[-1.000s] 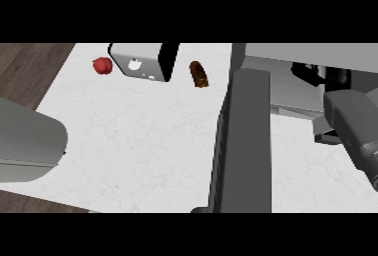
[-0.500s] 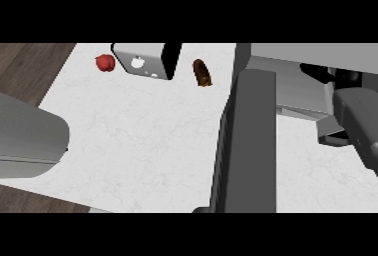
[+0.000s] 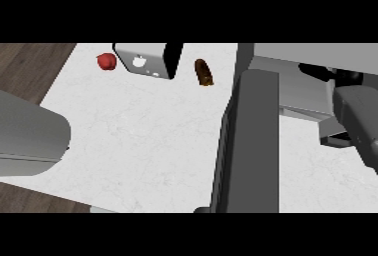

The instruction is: Pick up the milk, place it into the microwave and close the microwave

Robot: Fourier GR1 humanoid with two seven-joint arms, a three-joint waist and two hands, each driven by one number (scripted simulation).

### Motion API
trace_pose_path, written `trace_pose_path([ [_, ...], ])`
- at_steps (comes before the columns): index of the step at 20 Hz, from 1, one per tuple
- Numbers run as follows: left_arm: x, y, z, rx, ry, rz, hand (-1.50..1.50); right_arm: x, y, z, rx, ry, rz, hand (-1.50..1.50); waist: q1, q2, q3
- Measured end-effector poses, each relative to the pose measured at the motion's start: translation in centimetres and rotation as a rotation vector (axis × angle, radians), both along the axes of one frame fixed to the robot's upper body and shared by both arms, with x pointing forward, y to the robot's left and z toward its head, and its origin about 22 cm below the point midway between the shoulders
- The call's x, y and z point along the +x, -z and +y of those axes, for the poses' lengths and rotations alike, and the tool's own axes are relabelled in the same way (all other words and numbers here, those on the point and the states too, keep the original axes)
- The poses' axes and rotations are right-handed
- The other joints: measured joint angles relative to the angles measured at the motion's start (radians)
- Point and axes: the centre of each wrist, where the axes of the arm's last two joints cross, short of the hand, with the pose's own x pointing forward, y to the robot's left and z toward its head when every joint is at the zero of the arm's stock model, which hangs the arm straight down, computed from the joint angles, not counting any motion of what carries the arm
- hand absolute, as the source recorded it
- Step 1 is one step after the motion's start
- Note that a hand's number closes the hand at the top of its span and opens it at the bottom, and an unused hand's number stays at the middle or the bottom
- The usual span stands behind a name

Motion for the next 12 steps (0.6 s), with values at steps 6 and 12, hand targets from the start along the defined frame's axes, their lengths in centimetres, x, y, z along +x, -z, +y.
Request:
trace_pose_path([
  [6,0.7,0.0,0.0,0.015,0.011,0.004,-1.50,1.2,-0.6,3.3,0.051,-0.156,0.022,-1.50,0.012,-0.006,-0.002],
  [12,1.3,0.2,0.0,0.024,0.012,0.013,-1.50,2.2,-1.2,7.0,0.009,-0.183,0.079,-1.50,0.021,-0.014,-0.006],
])
